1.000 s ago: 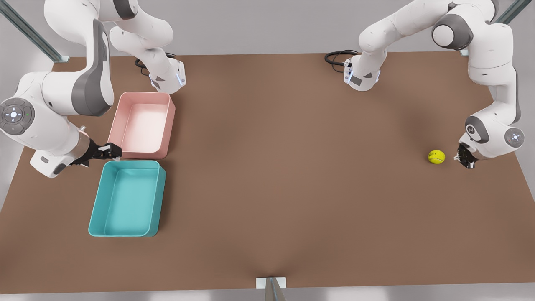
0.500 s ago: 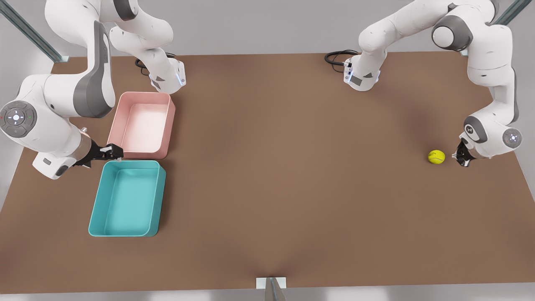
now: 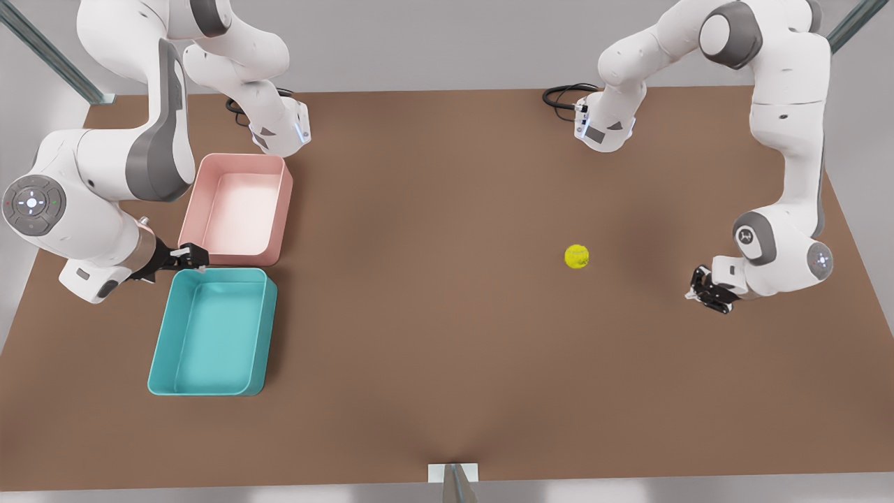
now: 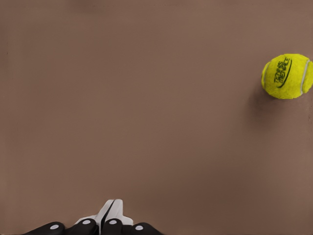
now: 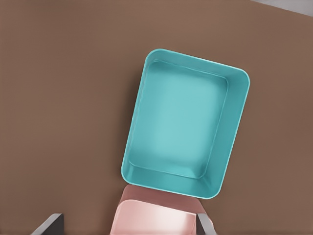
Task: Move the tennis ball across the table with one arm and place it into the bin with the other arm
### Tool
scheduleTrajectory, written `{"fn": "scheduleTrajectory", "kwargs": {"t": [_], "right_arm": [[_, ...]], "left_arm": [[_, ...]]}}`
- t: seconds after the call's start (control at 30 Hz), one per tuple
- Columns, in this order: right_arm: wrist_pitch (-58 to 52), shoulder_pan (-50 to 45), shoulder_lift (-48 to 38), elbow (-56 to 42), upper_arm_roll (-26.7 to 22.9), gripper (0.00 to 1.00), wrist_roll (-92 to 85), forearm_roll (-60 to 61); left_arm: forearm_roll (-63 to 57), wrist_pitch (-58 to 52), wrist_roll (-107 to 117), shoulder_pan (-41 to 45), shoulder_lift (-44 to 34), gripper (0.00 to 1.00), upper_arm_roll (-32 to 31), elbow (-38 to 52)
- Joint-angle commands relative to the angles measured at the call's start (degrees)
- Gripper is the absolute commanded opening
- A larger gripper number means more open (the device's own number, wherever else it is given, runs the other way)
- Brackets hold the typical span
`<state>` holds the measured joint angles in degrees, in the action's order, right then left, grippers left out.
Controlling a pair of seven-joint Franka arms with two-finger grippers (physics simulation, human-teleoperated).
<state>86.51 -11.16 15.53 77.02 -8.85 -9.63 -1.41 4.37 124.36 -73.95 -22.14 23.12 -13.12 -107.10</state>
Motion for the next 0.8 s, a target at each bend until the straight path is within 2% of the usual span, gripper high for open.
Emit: {"fn": "scheduleTrajectory", "kwargs": {"t": [0.0, 0.03, 0.1, 0.13, 0.17, 0.2, 0.23, 0.27, 0.3, 0.47, 0.53, 0.6, 0.7, 0.77], "right_arm": [[0.0, 0.0, -0.1, 0.0, 0.0, 1.0, -0.1, 0.1], [0.0, 0.0, -0.1, 0.1, 0.0, 1.0, -0.2, 0.1], [0.0, 0.0, -0.1, 0.0, 0.0, 1.0, -0.2, 0.1], [0.0, 0.0, -0.1, 0.0, 0.0, 1.0, -0.2, 0.1], [0.0, 0.0, -0.1, 0.0, 0.0, 1.0, -0.2, 0.1], [0.0, 0.0, -0.1, 0.1, 0.0, 1.0, -0.2, 0.0], [0.0, 0.0, -0.1, 0.1, -0.1, 1.0, -0.2, 0.0], [0.0, 0.0, -0.1, 0.0, 0.0, 1.0, -0.2, 0.1], [0.0, 0.0, -0.1, 0.0, 0.0, 1.0, -0.2, 0.0], [0.1, 0.0, 0.0, 0.1, 0.0, 1.0, -0.2, 0.0], [4.6, -3.4, 4.1, -2.2, 0.6, 1.0, 0.7, -0.2], [7.3, -11.7, 15.8, -13.5, 0.6, 1.0, 18.5, 2.5], [28.6, -21.3, 26.2, -13.7, 0.7, 1.0, 41.3, 6.2], [39.3, -25.2, 30.4, -14.1, 0.7, 1.0, 44.6, 6.2]], "left_arm": [[-7.5, -24.0, 68.0, 6.7, -4.0, 0.21, -0.1, 8.3], [-7.8, -37.9, 70.9, 10.3, -4.0, 0.21, -0.2, 19.4], [-11.4, -56.4, 89.8, 23.4, -5.0, 0.21, 0.4, 36.8], [-10.5, -60.9, 93.8, 26.3, -5.1, 0.21, 0.5, 42.0], [-6.0, -62.1, 93.7, 26.4, -6.1, 0.21, 1.2, 43.1], [-4.1, -61.1, 92.9, 26.4, -7.0, 0.55, 1.6, 42.7], [-4.1, -59.1, 93.2, 26.4, -9.0, 1.0, 2.4, 41.5], [-4.2, -58.5, 93.1, 26.8, -10.6, 1.0, 4.7, 37.7], [-3.1, -58.5, 93.0, 27.1, -10.7, 1.0, 7.0, 37.7], [-2.7, -59.8, 92.8, 26.4, -10.1, 1.0, 7.4, 38.7], [-2.7, -61.0, 89.2, 24.3, -10.2, 1.0, 7.5, 38.7], [-2.8, -61.8, 86.9, 23.8, -10.1, 1.0, 7.4, 38.7], [-2.8, -63.5, 86.9, 23.9, -9.6, 1.0, 7.4, 38.5], [-2.7, -63.5, 86.9, 23.9, -8.9, 1.0, 7.3, 38.3]]}}
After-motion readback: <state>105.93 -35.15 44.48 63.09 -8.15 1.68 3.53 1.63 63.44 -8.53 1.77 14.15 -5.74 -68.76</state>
